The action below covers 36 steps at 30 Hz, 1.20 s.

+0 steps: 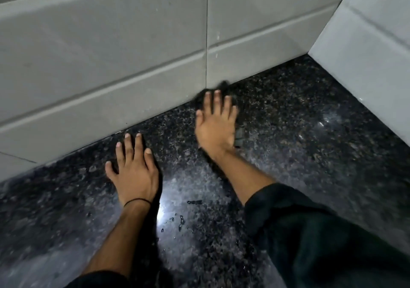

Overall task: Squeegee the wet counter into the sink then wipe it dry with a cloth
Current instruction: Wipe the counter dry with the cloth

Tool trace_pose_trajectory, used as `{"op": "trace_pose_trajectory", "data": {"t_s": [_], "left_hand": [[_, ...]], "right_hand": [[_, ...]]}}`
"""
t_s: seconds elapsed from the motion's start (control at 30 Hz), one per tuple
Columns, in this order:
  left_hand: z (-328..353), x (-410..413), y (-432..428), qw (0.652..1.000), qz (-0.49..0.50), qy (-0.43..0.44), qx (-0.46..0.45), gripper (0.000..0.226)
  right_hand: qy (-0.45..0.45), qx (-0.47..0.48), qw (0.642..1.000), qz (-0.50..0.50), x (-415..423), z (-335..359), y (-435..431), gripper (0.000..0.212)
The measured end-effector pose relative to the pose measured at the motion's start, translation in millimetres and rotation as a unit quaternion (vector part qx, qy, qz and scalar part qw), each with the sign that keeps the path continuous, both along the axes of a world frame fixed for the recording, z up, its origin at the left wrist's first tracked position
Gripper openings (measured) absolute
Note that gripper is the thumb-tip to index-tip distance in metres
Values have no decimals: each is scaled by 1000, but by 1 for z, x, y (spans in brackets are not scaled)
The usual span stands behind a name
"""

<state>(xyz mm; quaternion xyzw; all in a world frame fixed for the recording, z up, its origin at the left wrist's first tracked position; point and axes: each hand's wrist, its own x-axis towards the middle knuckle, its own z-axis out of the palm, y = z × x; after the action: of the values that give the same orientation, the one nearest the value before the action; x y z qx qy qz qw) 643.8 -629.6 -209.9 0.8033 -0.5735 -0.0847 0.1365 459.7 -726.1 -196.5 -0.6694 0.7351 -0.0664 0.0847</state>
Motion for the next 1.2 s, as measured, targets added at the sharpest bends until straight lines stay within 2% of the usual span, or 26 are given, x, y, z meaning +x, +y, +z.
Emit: {"op": "trace_pose_trajectory", "data": {"t_s": [0.07,0.13,0.2,0.27,0.33,0.4,0.47,0.53,0.6,0.73,0.8,0.87,0.93,1.03,1.1,1.13,1.2], "left_hand": [[1,3,0,1000,7,20,-13,49],[3,6,0,999,21,44,-22,49],[5,6,1,998,21,50,-21,50],[7,5,3,999,10,43,-14,51],[6,5,4,1000,-3,26,1,54],[4,6,3,1000,-12,10,16,58],[0,7,2,1000,-12,-1,18,59],[-3,7,1,1000,-11,-7,13,59],[-5,6,0,1000,-10,-7,13,59],[-2,8,1,999,-9,6,31,60],[4,10,0,998,-13,60,29,59],[14,17,5,988,-3,155,-7,55],[23,30,20,984,18,170,-47,51],[28,48,61,993,45,103,-47,49],[25,46,91,998,24,66,-5,49],[22,40,104,999,4,48,18,50],[17,24,126,998,-45,17,48,53]], "right_hand": [[-6,9,995,103,32,-1,31,60],[1,5,972,237,37,-2,65,59],[-2,-3,940,340,12,-6,88,58],[16,-6,923,385,-30,-10,86,57],[34,-16,942,334,-81,-10,58,58],[49,-13,978,203,-141,-7,21,59],[44,4,998,37,-191,-3,-7,62],[14,15,995,-97,-205,-2,-17,64],[7,4,992,-124,-177,-5,-11,64],[11,-12,1000,11,-73,-5,42,63],[-3,3,997,76,-15,-4,78,61],[-9,19,990,141,35,-2,122,60],[-11,21,972,233,64,-1,170,60],[1,6,917,400,39,-6,229,58],[2,0,895,446,-7,-9,236,57],[11,-7,897,441,-31,-9,229,58],[29,-13,925,378,-80,-8,199,57]]}}
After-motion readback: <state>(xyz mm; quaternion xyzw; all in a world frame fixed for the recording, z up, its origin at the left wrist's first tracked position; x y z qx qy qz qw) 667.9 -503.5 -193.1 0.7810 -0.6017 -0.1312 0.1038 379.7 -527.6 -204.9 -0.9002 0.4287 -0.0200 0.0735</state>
